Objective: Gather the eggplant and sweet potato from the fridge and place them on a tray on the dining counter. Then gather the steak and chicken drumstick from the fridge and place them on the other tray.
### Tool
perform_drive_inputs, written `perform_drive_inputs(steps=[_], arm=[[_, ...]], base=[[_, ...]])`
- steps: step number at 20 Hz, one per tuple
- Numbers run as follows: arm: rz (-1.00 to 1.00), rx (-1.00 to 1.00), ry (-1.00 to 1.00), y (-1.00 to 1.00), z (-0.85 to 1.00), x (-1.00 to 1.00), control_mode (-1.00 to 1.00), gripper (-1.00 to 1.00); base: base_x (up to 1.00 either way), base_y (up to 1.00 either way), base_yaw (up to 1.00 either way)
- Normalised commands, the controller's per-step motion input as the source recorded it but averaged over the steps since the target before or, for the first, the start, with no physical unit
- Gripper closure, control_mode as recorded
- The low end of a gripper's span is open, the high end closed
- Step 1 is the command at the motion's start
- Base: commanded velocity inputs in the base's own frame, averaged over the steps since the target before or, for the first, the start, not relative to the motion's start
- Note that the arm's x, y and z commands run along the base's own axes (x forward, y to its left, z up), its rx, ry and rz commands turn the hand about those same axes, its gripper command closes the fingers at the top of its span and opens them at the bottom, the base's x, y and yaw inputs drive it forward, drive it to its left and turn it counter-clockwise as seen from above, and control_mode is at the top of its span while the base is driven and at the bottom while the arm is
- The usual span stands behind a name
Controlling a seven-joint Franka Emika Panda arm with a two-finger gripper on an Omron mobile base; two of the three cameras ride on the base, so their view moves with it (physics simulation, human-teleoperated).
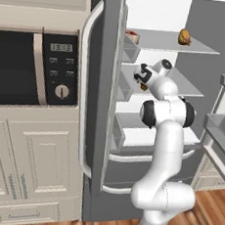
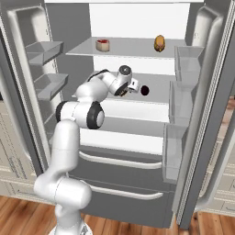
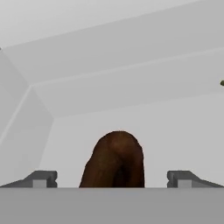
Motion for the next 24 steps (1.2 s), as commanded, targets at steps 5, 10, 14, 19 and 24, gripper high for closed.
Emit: perform_drive_inputs(steps=[5, 10, 14, 19, 24], arm=[[0.0, -0.01, 0.0, -0.13, -0.21, 0.02, -1.0, -1.0], [0.0, 0.0, 0.0, -0.02, -0.08, 0.0, -1.0, -1.0], [0.0, 0.0, 0.0, 0.0, -0.13, 0.0, -1.0, -1.0], [0.0, 0.0, 0.0, 0.02, -0.3, 0.0, -1.0, 1.0], [0.0, 0.0, 0.0, 0.03, -0.29, 0.0, -1.0, 1.0]], base=[[0.0, 0.0, 0.0], [0.0, 0.0, 0.0], [0.0, 0.0, 0.0], [0.0, 0.0, 0.0], [0.0, 0.0, 0.0]])
